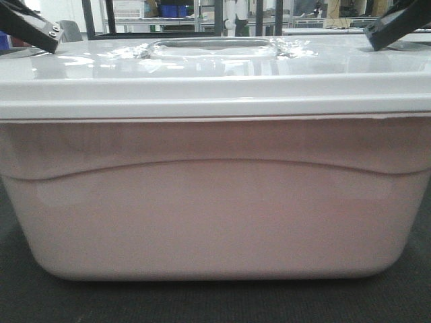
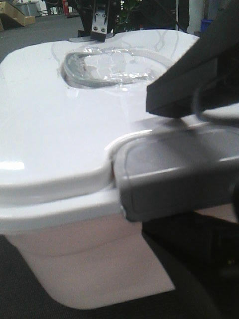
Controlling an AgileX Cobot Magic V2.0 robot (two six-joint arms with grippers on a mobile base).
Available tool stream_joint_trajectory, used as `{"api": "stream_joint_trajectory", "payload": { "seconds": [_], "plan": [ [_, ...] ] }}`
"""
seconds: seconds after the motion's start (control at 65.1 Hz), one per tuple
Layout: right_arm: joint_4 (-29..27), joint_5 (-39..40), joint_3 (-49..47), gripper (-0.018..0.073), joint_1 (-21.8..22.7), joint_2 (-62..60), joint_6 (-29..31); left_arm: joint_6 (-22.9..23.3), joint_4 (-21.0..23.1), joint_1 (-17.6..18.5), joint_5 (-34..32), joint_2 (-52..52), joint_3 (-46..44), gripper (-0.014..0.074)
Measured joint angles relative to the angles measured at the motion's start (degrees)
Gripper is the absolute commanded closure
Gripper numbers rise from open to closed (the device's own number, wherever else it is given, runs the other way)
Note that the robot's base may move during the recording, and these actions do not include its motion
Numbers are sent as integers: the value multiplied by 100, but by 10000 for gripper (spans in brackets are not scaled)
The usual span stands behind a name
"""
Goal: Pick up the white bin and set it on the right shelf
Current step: 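Lift the white bin off the table with both grippers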
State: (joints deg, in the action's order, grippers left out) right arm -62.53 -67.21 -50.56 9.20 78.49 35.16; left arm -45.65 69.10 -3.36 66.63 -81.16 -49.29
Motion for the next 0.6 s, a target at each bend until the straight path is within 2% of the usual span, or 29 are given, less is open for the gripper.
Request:
{"api": "stream_joint_trajectory", "payload": {
  "seconds": [0.292,0.599],
  "plan": [
    [0,0,0,208,8,0,-13,0,0,0,0,0,0,303],
    [0,0,0,211,8,0,-13,-47,-10,0,0,0,-4,303]
  ]
}}
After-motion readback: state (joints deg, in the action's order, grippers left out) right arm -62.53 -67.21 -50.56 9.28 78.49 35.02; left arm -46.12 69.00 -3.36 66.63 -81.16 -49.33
